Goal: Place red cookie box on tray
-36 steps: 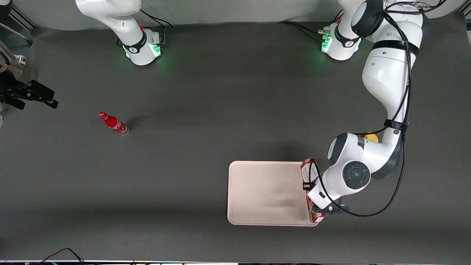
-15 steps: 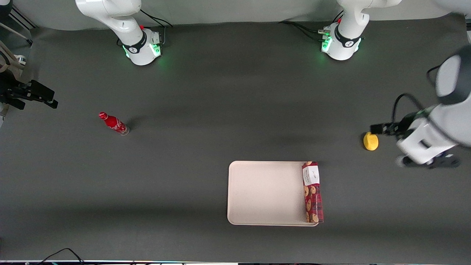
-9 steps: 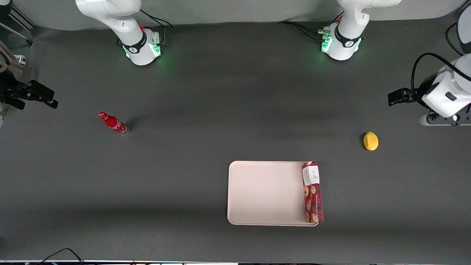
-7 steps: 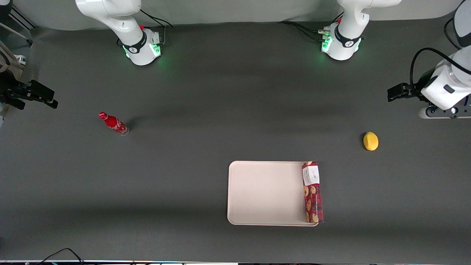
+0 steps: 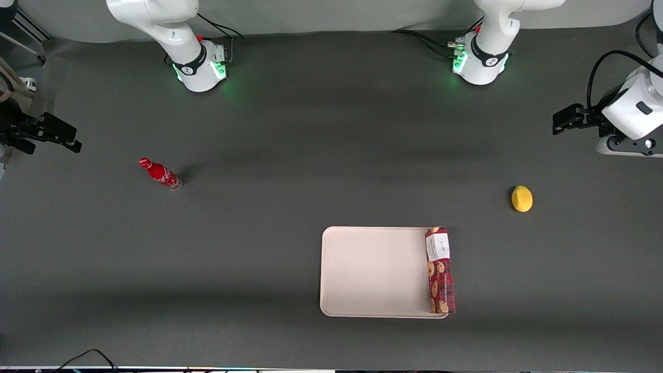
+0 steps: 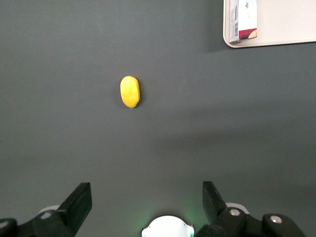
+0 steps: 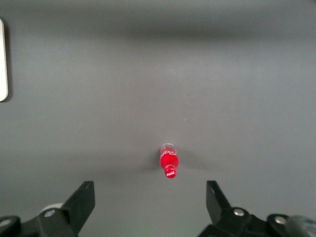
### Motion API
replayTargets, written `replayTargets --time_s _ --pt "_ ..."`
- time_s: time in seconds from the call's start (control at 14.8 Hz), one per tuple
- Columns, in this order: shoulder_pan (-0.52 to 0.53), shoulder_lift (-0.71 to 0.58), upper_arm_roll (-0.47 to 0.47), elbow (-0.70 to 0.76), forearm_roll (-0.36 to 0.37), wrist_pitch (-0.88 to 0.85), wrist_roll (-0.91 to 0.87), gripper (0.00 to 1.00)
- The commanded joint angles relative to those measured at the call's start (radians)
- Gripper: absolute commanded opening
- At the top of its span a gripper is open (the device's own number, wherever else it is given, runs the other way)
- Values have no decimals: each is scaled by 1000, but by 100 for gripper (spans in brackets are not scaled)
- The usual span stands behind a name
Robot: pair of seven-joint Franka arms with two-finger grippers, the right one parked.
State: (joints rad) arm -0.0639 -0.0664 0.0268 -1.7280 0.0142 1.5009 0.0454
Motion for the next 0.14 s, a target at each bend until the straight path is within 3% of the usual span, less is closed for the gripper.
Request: replayTargets --time_s 0.0,0.07 --pt "-7 11 12 51 -2 -44 18 100" --pt "-5 11 12 60 -2 -65 22 100"
